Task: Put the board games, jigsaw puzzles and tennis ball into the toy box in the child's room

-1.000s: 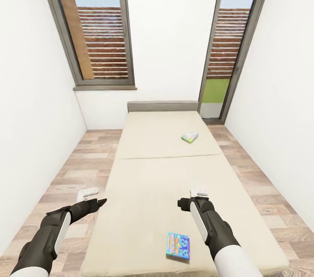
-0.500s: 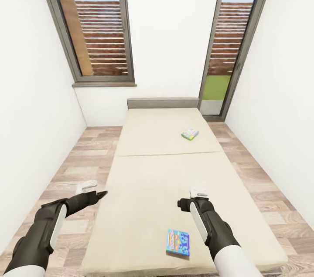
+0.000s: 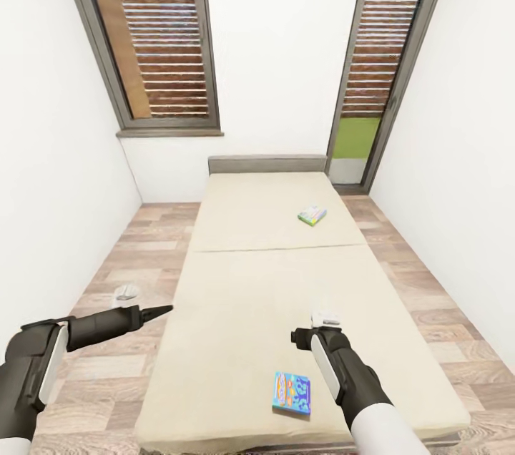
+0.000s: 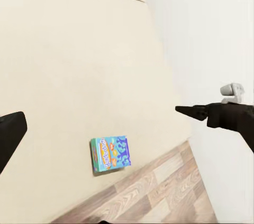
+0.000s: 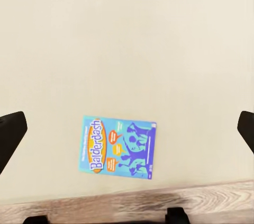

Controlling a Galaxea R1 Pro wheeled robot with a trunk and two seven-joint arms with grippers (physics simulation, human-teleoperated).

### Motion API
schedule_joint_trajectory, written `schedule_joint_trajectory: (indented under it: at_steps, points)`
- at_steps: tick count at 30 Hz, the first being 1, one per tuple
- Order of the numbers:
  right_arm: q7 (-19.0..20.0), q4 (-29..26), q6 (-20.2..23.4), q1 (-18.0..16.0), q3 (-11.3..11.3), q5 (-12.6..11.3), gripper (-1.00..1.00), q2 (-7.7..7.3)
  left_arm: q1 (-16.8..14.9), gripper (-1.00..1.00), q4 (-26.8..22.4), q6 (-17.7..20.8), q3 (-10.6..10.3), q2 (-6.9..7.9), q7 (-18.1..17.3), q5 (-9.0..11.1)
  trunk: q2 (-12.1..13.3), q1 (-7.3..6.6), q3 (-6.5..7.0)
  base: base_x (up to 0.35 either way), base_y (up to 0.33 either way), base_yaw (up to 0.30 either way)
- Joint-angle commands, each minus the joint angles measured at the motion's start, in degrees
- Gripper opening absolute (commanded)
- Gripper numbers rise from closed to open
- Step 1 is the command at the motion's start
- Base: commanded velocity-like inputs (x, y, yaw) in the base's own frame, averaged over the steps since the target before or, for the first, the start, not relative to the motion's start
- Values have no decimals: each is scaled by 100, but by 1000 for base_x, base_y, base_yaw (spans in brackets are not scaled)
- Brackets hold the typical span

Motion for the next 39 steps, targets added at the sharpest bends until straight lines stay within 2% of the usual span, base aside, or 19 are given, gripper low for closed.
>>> schedule_joint_trajectory:
  at_steps: [1, 11, 39]
  points:
    - [-50, 16, -6, -7, 11, -59, 100, 0, -5, 100, 0, 59, 3, 12, -106, -5, -12, 3, -21, 0, 0, 0]
    - [-50, 62, -53, -13, 11, -59, 100, -6, -5, 100, 2, 70, 8, 32, -285, -16, -12, 3, -114, 0, 0, 0]
    - [-50, 65, -64, -4, 28, -45, 100, 0, 30, 100, 65, 65, 3, 33, -299, 13, -12, 3, -374, 0, 0, 0]
